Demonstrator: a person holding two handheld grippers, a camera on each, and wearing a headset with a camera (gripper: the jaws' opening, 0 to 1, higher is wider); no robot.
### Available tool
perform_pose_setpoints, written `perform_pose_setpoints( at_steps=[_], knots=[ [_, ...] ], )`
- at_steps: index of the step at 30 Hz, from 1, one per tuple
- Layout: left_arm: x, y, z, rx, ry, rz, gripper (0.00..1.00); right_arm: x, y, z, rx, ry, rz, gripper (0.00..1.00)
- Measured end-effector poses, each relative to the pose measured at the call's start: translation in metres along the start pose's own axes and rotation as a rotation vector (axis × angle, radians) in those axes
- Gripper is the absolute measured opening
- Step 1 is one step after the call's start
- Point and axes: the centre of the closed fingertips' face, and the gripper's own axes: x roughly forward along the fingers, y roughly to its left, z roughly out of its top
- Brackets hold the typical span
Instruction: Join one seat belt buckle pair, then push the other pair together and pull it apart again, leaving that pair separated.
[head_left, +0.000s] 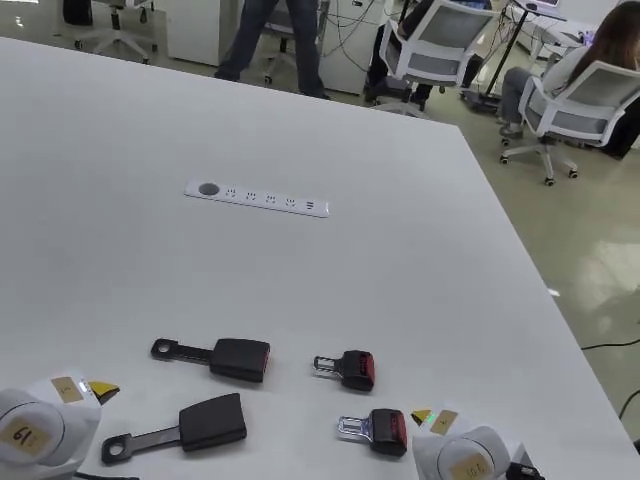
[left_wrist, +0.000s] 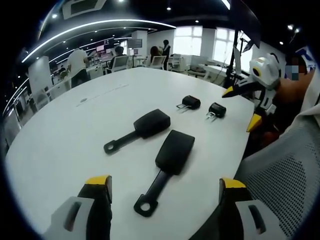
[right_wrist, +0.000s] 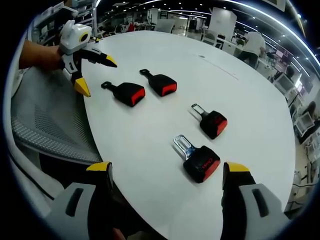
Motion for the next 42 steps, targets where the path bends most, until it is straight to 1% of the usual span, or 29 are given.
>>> perform_pose_setpoints(
  at_steps=[10,21,34,42],
  knots=[
    [0.0008,-0.0008,0.0,0.0,0.002,-0.004,0.89,-0.0007,0.0009,-0.0008,0.0,0.003,-0.001,0.9],
    [-0.0002,-0.0077,0.0018,0.003,0.009,-0.013,0.88,-0.0049,-0.0013,0.0034,-0.004,0.0,-0.008,0.9],
    [-0.001,-0.0065,-0.0001,-0.002,0.011,-0.013,0.87,-0.0009,0.0001,-0.0021,0.012,0.003,-0.005,0.9],
    [-0.0009,-0.0066,0.0014,0.005,0.006,-0.02,0.86,0.0009,-0.0033,-0.0005,0.012,-0.001,-0.007,0.9]
  ],
)
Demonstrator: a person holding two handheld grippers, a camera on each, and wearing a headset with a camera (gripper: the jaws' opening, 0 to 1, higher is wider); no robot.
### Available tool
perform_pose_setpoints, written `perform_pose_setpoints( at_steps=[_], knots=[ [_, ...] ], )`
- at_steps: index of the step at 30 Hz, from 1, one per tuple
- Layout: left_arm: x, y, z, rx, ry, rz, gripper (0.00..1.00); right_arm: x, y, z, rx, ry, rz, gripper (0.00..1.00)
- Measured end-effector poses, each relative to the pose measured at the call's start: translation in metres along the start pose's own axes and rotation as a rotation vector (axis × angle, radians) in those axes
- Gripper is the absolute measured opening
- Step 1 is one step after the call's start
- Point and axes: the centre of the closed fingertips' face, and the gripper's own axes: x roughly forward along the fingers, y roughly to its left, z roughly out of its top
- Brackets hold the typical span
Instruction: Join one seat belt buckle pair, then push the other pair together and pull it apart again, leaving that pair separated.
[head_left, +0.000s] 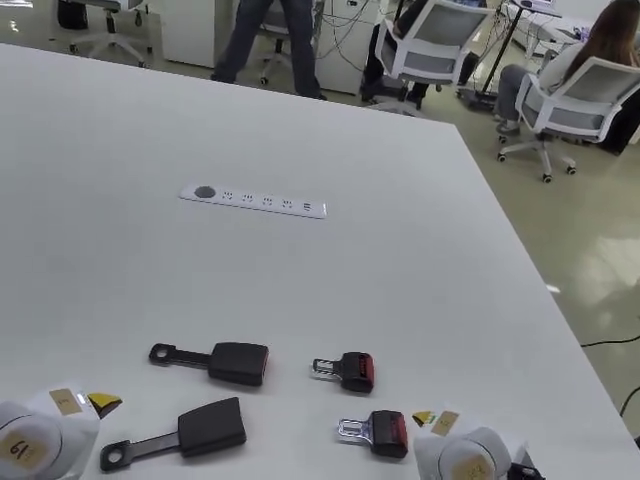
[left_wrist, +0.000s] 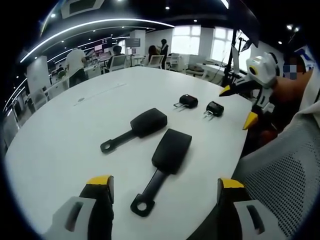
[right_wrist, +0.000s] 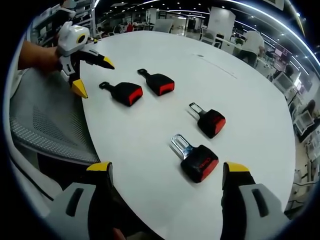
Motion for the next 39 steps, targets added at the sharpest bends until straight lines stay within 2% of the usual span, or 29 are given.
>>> perform_pose_setpoints(
  at_steps=[3,9,12,15,17,19,22,25,26,28,31,33,36,39],
  knots=[
    [0.001,0.0,-0.001,0.002,0.003,-0.003,0.86,0.001,-0.007,0.0,-0.002,-0.003,-0.006,0.9],
    [0.003,-0.003,0.006,0.023,-0.012,-0.02,0.8,0.003,-0.012,-0.002,-0.023,0.003,-0.002,0.87],
    [0.007,-0.004,0.013,0.084,-0.012,-0.041,0.75,0.004,-0.016,0.0,-0.048,0.005,0.006,0.84],
    [0.013,-0.003,0.023,0.114,-0.017,-0.058,0.67,0.005,-0.018,0.003,-0.071,0.008,0.019,0.79],
    [0.018,-0.002,0.028,0.146,-0.02,-0.078,0.62,0.005,-0.018,0.005,-0.102,0.005,0.044,0.72],
    [0.025,-0.003,0.029,0.187,-0.008,-0.097,0.57,0.006,-0.021,0.006,-0.12,0.013,0.064,0.63],
    [0.031,-0.005,0.03,0.202,0.004,-0.126,0.52,0.01,-0.028,0.007,-0.174,0.015,0.069,0.61],
    [0.039,-0.009,0.024,0.218,0.057,-0.153,0.5,0.015,-0.035,0.004,-0.23,0.036,0.077,0.58],
    [0.039,-0.009,0.025,0.222,0.057,-0.153,0.5,0.016,-0.037,0.003,-0.24,0.04,0.079,0.58],
    [0.043,-0.011,0.022,0.235,0.084,-0.175,0.47,0.023,-0.039,-0.003,-0.271,0.064,0.122,0.53],
    [0.047,-0.014,0.024,0.269,0.108,-0.188,0.46,0.023,-0.044,-0.005,-0.329,0.089,0.131,0.5],
    [0.051,-0.015,0.022,0.296,0.123,-0.204,0.44,0.025,-0.045,-0.008,-0.334,0.101,0.157,0.48],
    [0.055,-0.017,0.02,0.326,0.141,-0.226,0.38,0.03,-0.056,-0.011,-0.352,0.11,0.157,0.49],
    [0.06,-0.015,0.017,0.366,0.165,-0.242,0.36,0.031,-0.054,-0.012,-0.364,0.123,0.198,0.42]
  ],
)
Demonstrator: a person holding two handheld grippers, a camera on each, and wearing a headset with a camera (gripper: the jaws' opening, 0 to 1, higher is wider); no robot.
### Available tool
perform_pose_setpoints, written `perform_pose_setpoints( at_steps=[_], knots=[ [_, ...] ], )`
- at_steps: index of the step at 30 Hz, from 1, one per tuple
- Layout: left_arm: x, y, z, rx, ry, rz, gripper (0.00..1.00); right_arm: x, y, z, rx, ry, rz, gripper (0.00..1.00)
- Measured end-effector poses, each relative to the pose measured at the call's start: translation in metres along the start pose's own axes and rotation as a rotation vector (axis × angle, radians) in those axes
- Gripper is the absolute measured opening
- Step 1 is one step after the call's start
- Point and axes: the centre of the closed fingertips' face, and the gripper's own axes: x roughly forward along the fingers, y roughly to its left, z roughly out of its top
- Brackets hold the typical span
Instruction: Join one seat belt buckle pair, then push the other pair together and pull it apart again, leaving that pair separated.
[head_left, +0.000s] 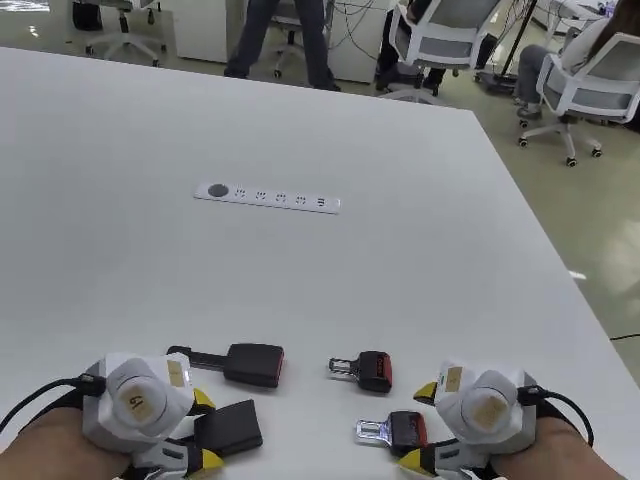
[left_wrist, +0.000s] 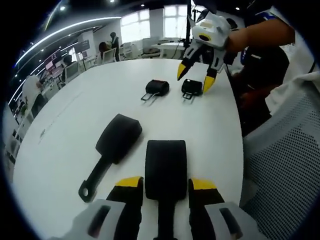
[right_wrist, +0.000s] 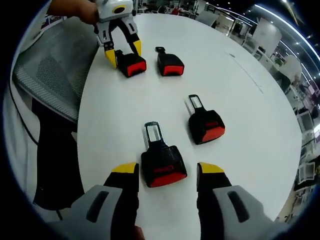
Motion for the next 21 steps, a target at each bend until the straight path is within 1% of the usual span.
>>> perform_pose_setpoints(
  at_steps=[1,2,3,4,7,10,15,18,21],
  knots=[
    [0.001,-0.001,0.001,0.006,0.005,-0.01,0.35,0.002,0.004,0.0,-0.009,0.007,0.03,0.4],
    [0.002,0.0,0.001,0.012,0.012,-0.013,0.35,0.003,0.008,0.0,-0.016,0.013,0.047,0.36],
    [0.004,0.0,0.0,0.024,0.02,-0.021,0.35,0.004,0.009,0.0,-0.025,0.019,0.053,0.34],
    [0.004,-0.001,0.002,0.021,0.007,-0.031,0.35,0.007,0.008,0.001,-0.032,0.018,0.06,0.34],
    [0.007,0.0,0.003,0.034,0.012,-0.05,0.35,0.008,0.008,0.004,-0.04,0.018,0.079,0.34],
    [0.008,0.0,0.001,0.049,0.021,-0.07,0.35,0.008,0.008,0.004,-0.047,0.025,0.098,0.34],
    [0.008,-0.004,0.002,0.073,0.034,-0.095,0.34,0.008,0.011,0.004,-0.05,0.031,0.122,0.34],
    [0.009,-0.006,0.002,0.092,0.047,-0.113,0.34,0.01,0.009,0.003,-0.038,0.026,0.147,0.34],
    [0.009,-0.006,0.002,0.11,0.06,-0.127,0.34,0.012,0.009,0.002,-0.038,0.031,0.161,0.34]
  ],
)
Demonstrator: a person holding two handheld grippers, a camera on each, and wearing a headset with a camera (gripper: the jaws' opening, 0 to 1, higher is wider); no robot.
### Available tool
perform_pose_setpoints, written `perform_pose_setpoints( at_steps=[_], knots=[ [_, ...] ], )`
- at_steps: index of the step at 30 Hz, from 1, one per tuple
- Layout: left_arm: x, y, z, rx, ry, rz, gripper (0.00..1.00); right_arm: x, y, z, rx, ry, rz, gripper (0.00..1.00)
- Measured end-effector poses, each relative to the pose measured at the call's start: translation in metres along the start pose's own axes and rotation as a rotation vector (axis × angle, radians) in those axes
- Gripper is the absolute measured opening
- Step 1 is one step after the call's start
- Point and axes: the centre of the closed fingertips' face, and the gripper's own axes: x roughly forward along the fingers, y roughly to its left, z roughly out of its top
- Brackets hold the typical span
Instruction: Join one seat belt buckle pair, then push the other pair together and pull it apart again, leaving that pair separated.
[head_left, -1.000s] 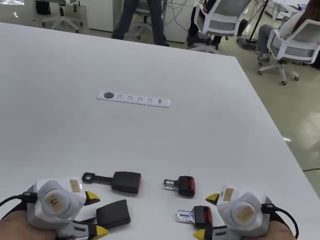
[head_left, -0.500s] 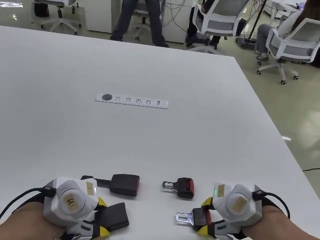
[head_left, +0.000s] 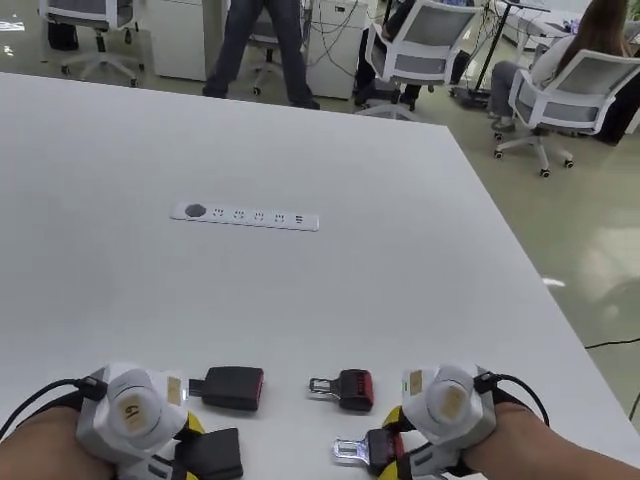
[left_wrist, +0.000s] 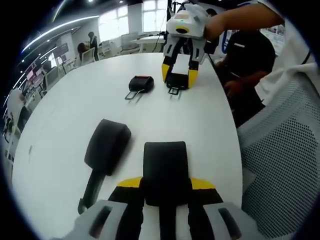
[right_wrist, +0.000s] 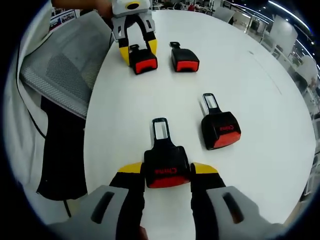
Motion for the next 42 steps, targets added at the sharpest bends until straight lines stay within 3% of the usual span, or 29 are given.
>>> perform_pose_setpoints(
  at_steps=[15,25,42],
  knots=[
    [0.002,0.003,-0.005,0.027,0.016,-0.024,0.33,0.002,0.002,0.001,-0.004,0.0,0.009,0.34],
    [0.003,0.002,-0.003,0.037,0.023,-0.033,0.33,0.002,0.002,0.004,0.014,-0.027,-0.005,0.34],
    [0.002,0.002,-0.003,0.056,0.024,-0.05,0.33,0.026,0.016,0.054,0.006,-0.073,-0.007,0.34]
  ],
)
